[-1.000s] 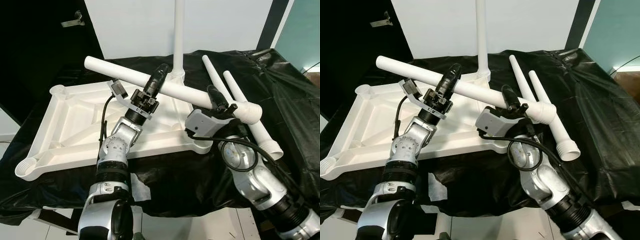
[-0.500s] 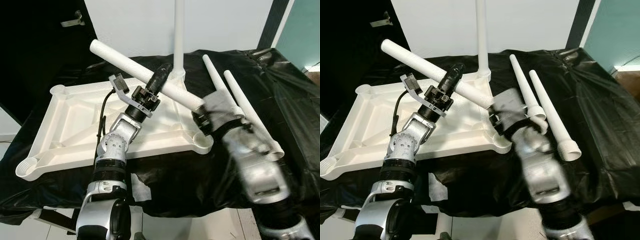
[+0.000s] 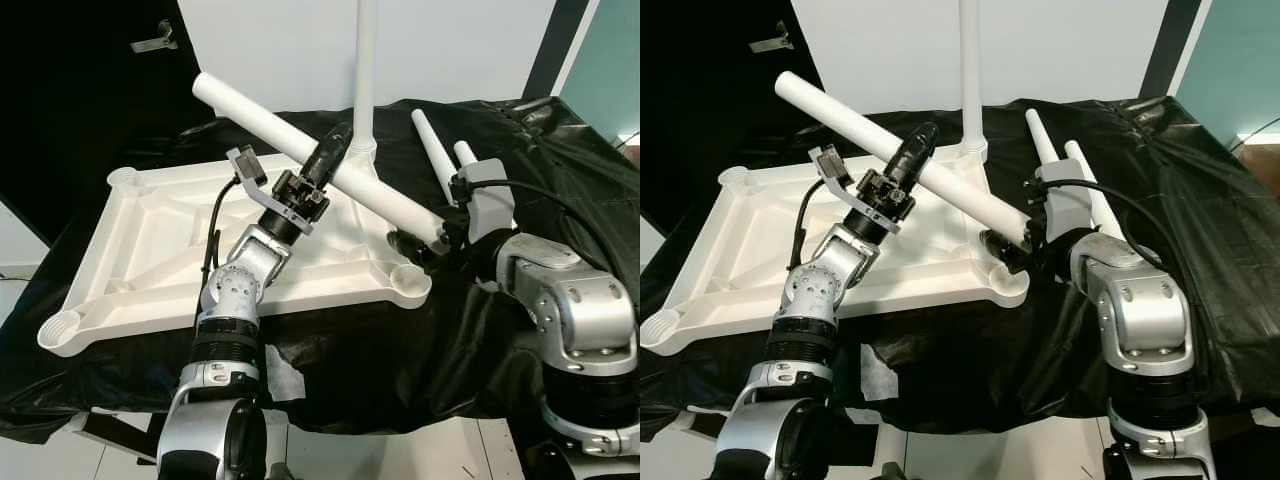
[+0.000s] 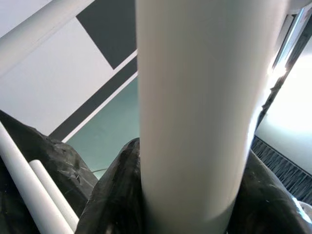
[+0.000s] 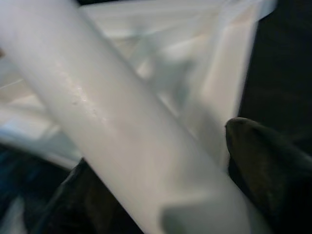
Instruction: Building children table
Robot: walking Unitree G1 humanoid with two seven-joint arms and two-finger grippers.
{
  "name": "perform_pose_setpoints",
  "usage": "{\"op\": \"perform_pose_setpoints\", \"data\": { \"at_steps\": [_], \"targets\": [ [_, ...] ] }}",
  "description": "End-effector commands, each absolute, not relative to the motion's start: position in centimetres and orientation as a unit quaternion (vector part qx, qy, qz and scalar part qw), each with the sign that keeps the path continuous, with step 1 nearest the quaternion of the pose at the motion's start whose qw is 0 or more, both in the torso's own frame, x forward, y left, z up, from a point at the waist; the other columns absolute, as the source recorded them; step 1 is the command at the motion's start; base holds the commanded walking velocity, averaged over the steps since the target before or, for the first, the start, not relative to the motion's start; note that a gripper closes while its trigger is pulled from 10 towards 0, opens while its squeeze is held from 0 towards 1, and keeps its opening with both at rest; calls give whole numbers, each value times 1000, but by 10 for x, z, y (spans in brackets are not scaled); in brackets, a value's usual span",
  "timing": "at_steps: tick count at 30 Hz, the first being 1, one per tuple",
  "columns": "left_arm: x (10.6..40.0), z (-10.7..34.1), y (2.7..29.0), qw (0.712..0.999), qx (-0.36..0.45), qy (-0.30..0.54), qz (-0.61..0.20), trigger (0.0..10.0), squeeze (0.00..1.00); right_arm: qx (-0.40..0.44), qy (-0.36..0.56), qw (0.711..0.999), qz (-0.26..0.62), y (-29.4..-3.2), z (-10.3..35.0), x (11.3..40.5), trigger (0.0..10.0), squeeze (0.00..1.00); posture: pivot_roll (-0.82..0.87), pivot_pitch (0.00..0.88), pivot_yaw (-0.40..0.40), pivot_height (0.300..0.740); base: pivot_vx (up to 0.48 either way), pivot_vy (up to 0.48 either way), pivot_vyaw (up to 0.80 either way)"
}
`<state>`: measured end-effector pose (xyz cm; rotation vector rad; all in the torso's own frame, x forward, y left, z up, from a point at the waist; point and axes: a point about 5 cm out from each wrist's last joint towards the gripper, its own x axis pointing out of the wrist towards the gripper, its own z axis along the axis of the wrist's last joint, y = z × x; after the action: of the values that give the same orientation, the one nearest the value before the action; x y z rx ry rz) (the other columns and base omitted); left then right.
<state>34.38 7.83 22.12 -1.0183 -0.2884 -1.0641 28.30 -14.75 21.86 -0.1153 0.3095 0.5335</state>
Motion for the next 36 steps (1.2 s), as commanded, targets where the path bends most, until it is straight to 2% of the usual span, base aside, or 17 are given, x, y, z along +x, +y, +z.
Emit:
{"op": "perform_pose_setpoints", "data": {
  "at_steps": [1,7,14,15,16,17,21,23,24,26,27,28,32,33,34,35,36],
  "targets": [
    [339,222,88,708,-469,-168,-501,0,0,-35,167,956,240,-164,215,286,0,0,-150,8,76,740,0,0,0],
    [339,222,88,708,-471,-168,-499,0,0,-32,181,953,241,-166,210,287,0,0,-139,11,67,740,0,0,0],
    [337,221,91,706,-473,-168,-500,0,0,-43,162,956,240,-157,210,284,0,0,-137,11,69,740,0,0,0],
    [338,221,90,710,-470,-163,-499,10000,39,-50,154,958,238,-154,210,283,0,0,-138,11,70,740,0,0,0],
    [338,221,90,710,-470,-163,-499,10000,39,-50,154,958,238,-154,210,283,0,0,-138,11,70,740,0,0,0],
    [338,222,89,709,-470,-161,-500,10000,1000,-68,143,960,232,-151,210,283,0,0,-141,11,71,740,0,0,0],
    [338,223,88,708,-471,-160,-501,10000,1000,-89,129,961,227,-148,210,282,0,0,-141,11,71,740,0,0,0],
    [339,229,86,713,-464,-166,-498,10000,1000,-145,65,967,202,-137,219,284,0,0,-156,13,74,740,0,0,0],
    [339,233,86,713,-464,-169,-498,10000,694,-160,42,967,192,-132,222,284,0,0,-156,13,74,740,0,0,0],
    [338,238,85,707,-466,-177,-502,10000,694,-170,18,968,185,-125,226,284,0,0,-156,13,74,740,0,0,0],
    [337,242,85,702,-468,-181,-505,10000,125,-172,8,968,182,-121,229,284,0,0,-156,13,74,740,0,0,0],
    [335,247,85,694,-467,-188,-515,10000,0,-190,-12,965,178,-115,232,283,0,0,-156,13,74,740,0,0,0],
    [333,252,84,688,-465,-193,-523,10000,0,-214,-34,961,173,-110,235,282,0,0,-156,13,74,740,0,0,0],
    [332,254,84,683,-461,-195,-533,10000,0,-249,-56,953,162,-107,237,282,0,0,-164,10,79,740,0,0,0],
    [332,254,84,683,-461,-195,-533,10000,0,-249,-56,953,162,-107,237,282,0,0,-164,10,79,740,0,0,0],
    [331,254,82,684,-449,-193,-541,10000,0,-310,-79,938,134,-108,229,285,0,0,-165,12,78,740,0,0,0],
    [330,253,82,685,-446,-192,-543,10000,0,-322,-79,935,128,-110,224,286,0,0,-168,14,79,740,0,0,0]
  ]
}}
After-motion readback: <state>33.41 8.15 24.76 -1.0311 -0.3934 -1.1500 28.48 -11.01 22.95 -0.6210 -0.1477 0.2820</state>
